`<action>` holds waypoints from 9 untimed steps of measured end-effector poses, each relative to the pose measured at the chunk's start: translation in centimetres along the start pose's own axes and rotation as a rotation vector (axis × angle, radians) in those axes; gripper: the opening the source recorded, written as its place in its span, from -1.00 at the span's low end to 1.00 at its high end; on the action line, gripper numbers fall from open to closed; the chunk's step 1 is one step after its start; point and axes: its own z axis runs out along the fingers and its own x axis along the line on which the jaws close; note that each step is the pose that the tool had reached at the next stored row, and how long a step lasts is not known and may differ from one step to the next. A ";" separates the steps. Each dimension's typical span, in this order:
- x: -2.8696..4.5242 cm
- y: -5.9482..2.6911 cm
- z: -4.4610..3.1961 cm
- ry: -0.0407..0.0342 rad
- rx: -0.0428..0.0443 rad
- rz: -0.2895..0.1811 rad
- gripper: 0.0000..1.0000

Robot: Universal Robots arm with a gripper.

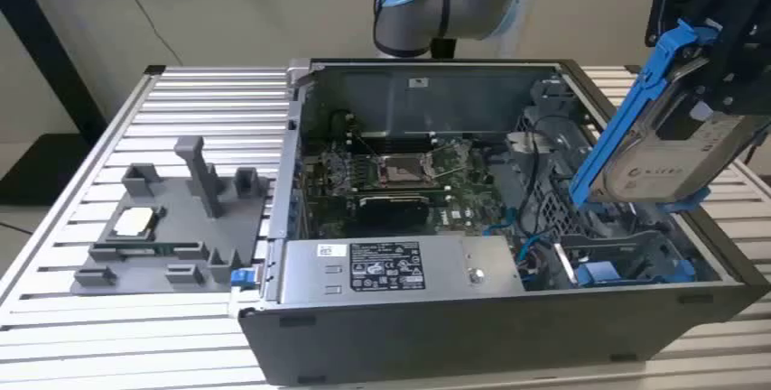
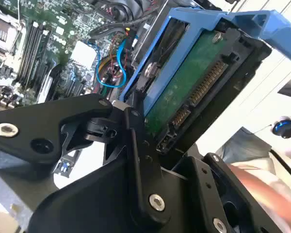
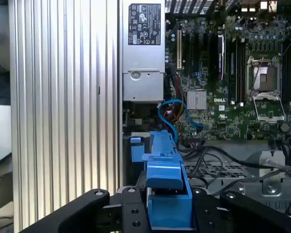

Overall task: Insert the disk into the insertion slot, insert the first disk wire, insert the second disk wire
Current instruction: 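Insert the disk into the insertion slot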

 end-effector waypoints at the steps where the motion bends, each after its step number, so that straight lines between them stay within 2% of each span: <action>1: 0.00 0.00 0.00 0.0000 0.0000 0.000 -0.34; 9: 0.00 0.00 0.00 0.0000 0.0000 0.000 -0.34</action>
